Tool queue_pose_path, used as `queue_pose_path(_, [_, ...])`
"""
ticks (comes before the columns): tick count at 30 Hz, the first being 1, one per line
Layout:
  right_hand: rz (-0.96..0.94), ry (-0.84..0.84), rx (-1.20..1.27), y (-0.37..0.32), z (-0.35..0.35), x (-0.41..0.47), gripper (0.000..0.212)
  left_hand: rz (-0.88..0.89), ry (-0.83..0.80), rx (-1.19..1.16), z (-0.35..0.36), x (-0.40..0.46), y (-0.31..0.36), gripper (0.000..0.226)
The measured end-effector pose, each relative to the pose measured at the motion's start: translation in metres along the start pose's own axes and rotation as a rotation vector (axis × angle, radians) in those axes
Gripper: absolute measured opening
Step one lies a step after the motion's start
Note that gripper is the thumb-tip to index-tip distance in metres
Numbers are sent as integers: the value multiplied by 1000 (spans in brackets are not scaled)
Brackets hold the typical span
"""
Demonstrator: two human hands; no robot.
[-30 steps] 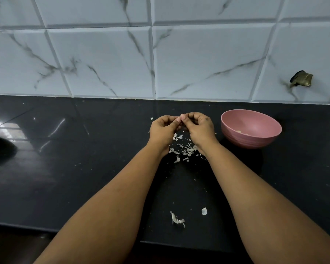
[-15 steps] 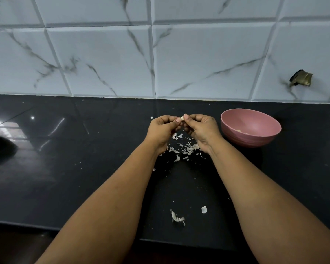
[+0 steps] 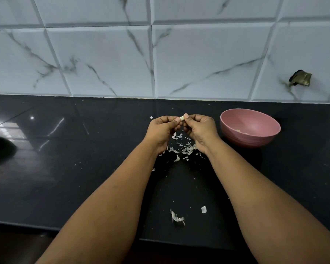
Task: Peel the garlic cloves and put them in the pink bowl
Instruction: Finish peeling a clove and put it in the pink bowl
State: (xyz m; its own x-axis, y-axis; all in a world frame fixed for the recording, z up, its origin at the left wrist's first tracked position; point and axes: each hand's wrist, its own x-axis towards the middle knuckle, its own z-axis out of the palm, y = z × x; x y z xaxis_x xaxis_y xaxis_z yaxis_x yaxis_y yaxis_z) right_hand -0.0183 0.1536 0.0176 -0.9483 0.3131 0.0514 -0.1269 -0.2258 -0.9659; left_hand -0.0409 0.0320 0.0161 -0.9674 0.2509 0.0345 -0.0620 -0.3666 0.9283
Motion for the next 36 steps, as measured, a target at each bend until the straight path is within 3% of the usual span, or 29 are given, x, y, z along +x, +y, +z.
queue_pose_path(7, [-158,83,-168,6,3,1,3,38,57,44,3,1,-6,4])
queue_pose_path(10, [-216,118,-259,7,-1,5,19,104,62,164,5,1,-9,14])
queue_pose_path(13, [-232,96,-287,7,-2,4,13,191,128,336,5,1,-12,11])
queue_pose_path(18, [-204,27,-229,5,0,0,6,184,172,295,3,2,-12,2])
queue_pose_path(23, [-73,-24,-61,-1,-1,-4,8,125,103,173,4,1,-10,2])
queue_pose_path(36, [260,-129,79,-4,-10,1,7,-10,-30,169,-7,4,-4,10])
